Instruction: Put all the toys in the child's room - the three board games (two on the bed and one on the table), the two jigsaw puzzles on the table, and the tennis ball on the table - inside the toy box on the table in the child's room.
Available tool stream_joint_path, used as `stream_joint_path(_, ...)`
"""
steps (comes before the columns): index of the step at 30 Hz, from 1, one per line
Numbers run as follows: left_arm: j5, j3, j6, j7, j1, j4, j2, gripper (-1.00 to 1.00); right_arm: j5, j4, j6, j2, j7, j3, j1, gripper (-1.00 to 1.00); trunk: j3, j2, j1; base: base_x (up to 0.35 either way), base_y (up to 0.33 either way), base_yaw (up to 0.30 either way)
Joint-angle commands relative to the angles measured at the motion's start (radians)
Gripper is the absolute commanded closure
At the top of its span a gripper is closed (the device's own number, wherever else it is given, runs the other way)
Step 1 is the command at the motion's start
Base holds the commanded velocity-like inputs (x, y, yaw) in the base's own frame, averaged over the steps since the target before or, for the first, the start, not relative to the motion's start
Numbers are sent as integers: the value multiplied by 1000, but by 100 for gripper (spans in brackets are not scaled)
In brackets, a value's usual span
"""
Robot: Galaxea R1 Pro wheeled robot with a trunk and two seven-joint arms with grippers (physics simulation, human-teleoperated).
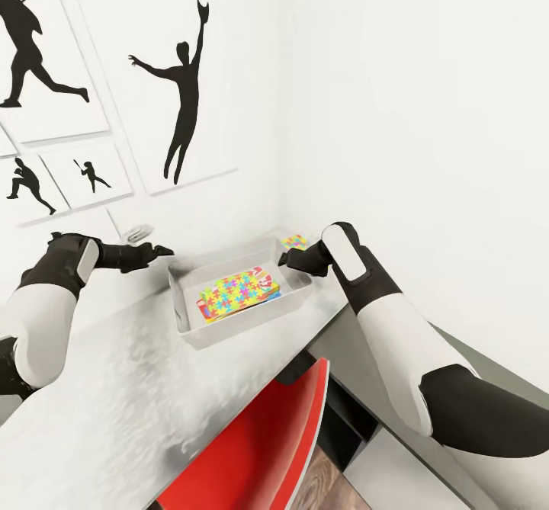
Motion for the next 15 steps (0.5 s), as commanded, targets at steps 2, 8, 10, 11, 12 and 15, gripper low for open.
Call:
stream_joint_path(2, -10, 6, 3, -6, -1, -1, 0, -100, -9, 0, 1, 0, -10, 3, -1, -100, -2, -2, 1, 0, 0, 0)
stream_joint_path(8, -10, 5, 0, -5, 0, -2, 1, -100, -9, -2, 3, 0, -9, 3, -1, -100, -2, -2, 1, 0, 0, 0)
stream_joint_path(10, -10, 5, -1, -4, 0, -2, 1, -100, -9, -3, 3, 0, -9, 4, -1, -100, -2, -2, 1, 0, 0, 0)
stream_joint_path(11, -10, 5, -1, -4, 0, -2, 1, -100, -9, -3, 3, 0, -9, 4, -1, -100, -2, -2, 1, 0, 0, 0)
stream_joint_path(12, -10, 5, -1, -4, 0, -2, 0, -100, -9, -3, 2, 0, -9, 4, -1, -100, -2, -2, 1, 0, 0, 0)
stream_joint_path(15, -10, 5, -1, -3, 0, -2, 0, -100, -8, -2, 2, 0, -9, 5, -1, -100, -2, -2, 1, 0, 0, 0)
